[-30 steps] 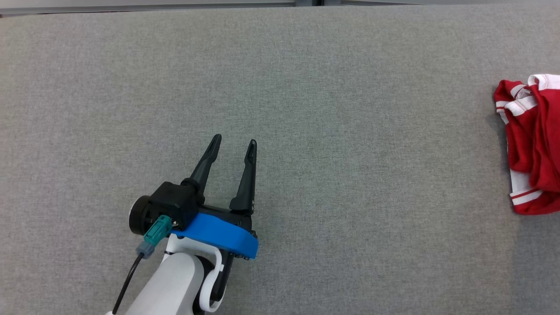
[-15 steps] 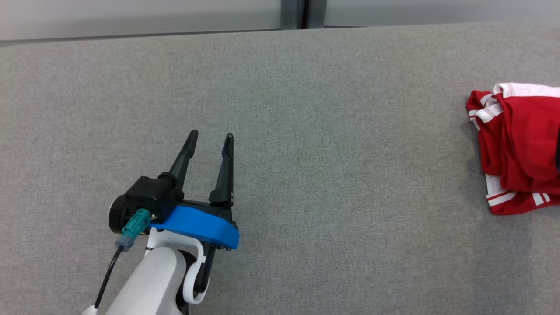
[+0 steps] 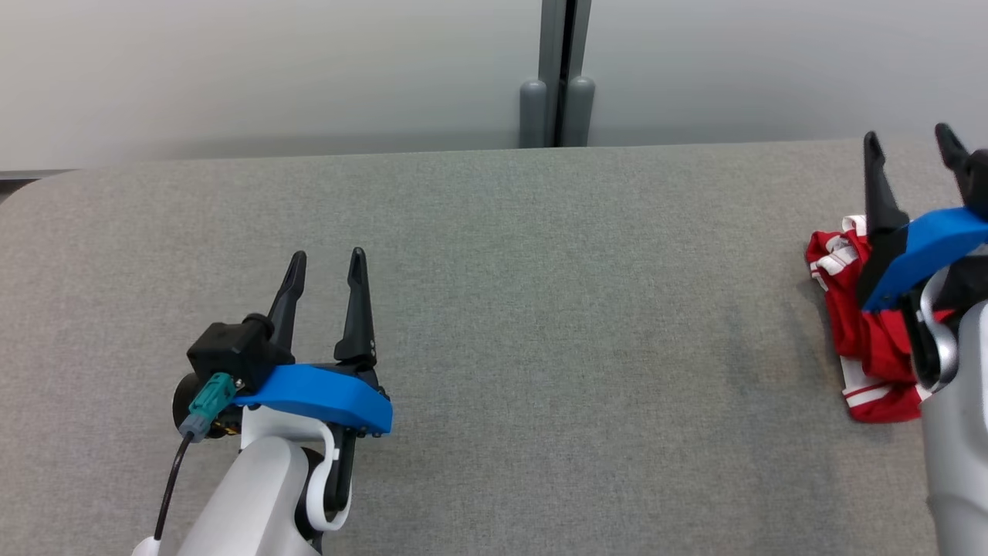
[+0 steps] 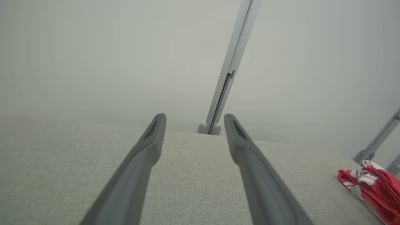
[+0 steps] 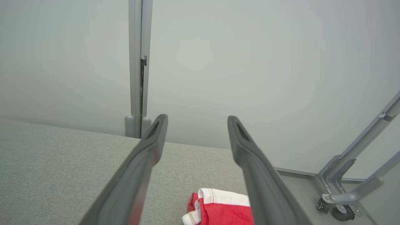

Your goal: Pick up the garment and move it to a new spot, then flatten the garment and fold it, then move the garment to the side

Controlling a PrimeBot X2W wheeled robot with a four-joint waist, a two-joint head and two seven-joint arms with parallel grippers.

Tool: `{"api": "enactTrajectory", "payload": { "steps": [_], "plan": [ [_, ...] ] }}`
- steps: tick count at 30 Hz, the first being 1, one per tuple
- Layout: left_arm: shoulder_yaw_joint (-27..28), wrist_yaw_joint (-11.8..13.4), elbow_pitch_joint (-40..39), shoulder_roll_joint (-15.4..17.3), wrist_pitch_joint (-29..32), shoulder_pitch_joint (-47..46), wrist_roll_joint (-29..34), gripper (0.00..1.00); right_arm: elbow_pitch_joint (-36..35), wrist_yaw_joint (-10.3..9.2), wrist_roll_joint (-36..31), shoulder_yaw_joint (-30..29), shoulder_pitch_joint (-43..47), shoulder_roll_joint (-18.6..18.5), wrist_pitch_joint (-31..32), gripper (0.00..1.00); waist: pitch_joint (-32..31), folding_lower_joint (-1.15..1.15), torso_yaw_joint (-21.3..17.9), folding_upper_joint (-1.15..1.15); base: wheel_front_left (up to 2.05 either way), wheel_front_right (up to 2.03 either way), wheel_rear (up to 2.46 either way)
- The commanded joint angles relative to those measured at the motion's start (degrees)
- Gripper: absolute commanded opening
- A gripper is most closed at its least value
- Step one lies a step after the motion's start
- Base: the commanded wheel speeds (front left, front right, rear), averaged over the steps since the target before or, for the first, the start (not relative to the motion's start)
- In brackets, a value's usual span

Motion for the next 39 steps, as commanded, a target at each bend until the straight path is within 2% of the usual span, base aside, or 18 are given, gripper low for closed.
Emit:
{"api": "enactTrajectory", "payload": {
  "steps": [1,9,14,23,30,39],
  "plan": [
    [0.3,-0.2,0.6,-0.2,-0.4,0.6,-0.3,1.00,0.6,0.01,0.7,0.0,1.5,0.5,-1.2,1.00,-0.5,0.01,0.2,0.00,0.00,0.00,0.00],
    [2.1,-1.5,5.5,-0.8,-1.5,2.4,-0.9,1.00,0.7,0.01,1.6,-0.9,8.1,6.6,-10.3,1.00,-3.1,0.01,2.1,0.00,0.00,0.00,0.00],
    [3.5,-2.7,7.0,-1.0,-1.7,4.3,-1.1,1.00,0.9,0.01,2.4,-1.4,11.9,8.4,-13.3,1.00,-4.1,0.01,2.3,0.00,0.00,0.00,0.00],
    [6.0,-3.7,6.6,-2.4,-1.7,8.1,1.6,1.00,2.4,0.01,11.6,4.7,18.7,8.7,-16.5,1.00,-5.4,0.01,2.9,0.00,0.00,0.00,0.00],
    [7.3,-3.4,5.9,-2.8,-1.7,10.2,4.3,1.00,1.1,0.01,15.1,8.9,23.1,8.7,-17.7,1.00,-6.1,0.01,3.3,0.00,0.00,0.00,0.00],
    [7.2,-2.9,5.5,-2.8,-1.7,12.7,7.1,1.00,-0.2,0.01,15.5,11.0,26.0,8.7,-17.9,1.00,-7.1,0.01,2.8,0.00,0.00,0.00,0.00]
  ]
}}
